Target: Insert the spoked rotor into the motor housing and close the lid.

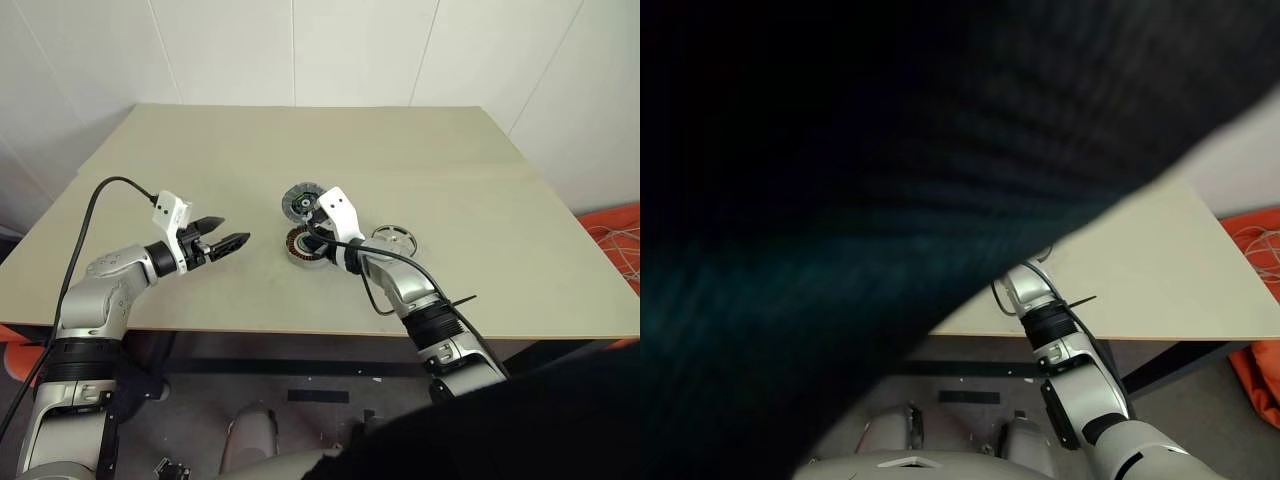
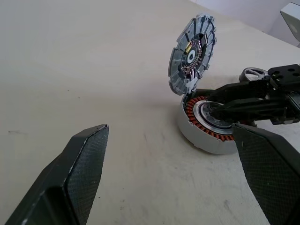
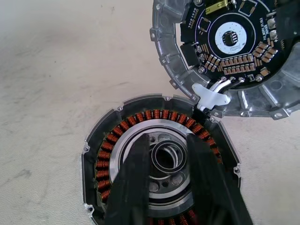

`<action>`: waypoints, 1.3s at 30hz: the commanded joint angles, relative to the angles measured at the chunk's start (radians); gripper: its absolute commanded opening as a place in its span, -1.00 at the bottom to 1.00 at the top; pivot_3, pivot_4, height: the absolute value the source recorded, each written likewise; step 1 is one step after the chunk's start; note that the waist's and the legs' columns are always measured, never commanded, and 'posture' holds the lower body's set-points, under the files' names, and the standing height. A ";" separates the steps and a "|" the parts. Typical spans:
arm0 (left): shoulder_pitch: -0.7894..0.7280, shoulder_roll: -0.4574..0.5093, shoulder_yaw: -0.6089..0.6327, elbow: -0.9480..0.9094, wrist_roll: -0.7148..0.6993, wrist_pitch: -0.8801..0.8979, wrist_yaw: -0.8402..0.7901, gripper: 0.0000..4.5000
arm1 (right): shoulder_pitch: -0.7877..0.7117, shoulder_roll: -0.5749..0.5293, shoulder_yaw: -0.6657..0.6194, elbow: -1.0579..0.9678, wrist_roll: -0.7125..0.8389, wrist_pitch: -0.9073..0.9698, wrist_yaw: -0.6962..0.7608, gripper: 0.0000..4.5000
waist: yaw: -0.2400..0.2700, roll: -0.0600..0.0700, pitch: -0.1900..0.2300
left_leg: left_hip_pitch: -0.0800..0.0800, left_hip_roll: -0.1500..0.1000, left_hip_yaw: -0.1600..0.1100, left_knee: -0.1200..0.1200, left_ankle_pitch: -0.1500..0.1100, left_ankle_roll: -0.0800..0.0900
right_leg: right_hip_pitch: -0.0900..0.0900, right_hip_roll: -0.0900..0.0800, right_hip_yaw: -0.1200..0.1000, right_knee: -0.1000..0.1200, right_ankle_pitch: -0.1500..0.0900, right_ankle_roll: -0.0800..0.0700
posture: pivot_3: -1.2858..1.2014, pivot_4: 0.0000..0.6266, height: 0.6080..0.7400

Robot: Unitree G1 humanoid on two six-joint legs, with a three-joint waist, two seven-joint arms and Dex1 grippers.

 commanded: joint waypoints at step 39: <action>-0.038 -0.001 0.010 0.016 0.028 -0.051 0.010 0.98 | -0.013 0.011 -0.038 -0.030 -0.022 -0.013 -0.039 -0.99 | 0.000 0.000 0.000 | 0.000 0.000 0.000 0.000 0.000 0.000 | 0.000 0.000 0.000 0.000 0.000 0.000 | 0.03 -1.00 1.00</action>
